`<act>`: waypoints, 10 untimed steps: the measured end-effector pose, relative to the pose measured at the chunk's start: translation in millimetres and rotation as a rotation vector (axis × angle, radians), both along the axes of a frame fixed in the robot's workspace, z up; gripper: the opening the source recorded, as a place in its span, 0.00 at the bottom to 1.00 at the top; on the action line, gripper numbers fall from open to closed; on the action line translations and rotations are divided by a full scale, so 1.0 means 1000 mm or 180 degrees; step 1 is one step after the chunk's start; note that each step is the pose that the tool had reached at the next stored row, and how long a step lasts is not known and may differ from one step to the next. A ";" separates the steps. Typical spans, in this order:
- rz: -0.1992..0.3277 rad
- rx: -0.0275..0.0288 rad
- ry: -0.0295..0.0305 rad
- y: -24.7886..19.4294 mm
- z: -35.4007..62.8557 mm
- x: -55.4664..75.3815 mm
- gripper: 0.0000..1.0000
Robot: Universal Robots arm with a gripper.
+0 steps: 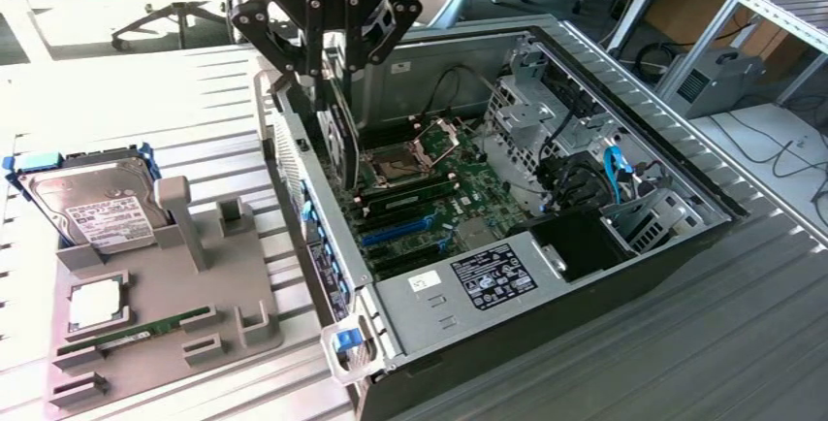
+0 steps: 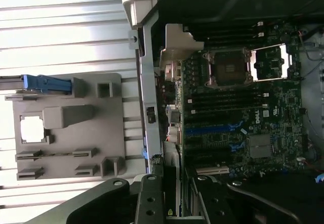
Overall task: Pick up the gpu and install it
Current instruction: 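Pick up the gpu and move the gpu toward the slot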
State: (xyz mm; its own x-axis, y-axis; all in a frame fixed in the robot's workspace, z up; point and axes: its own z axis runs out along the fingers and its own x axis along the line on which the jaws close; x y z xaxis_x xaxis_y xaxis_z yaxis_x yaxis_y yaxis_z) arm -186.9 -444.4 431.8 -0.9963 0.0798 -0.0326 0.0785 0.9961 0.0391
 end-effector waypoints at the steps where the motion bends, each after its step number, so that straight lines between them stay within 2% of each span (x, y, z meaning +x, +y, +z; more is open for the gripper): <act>1: 0.0000 0.0000 0.0000 0.0000 0.0000 0.001 0.27; 10: 0.0000 0.0000 0.0000 0.0000 0.0000 0.013 0.27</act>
State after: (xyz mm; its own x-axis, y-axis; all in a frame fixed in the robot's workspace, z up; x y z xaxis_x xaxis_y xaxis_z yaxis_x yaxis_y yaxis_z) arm -174.1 -444.5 431.8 -0.9963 0.0798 -0.0326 0.0785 0.9961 0.0391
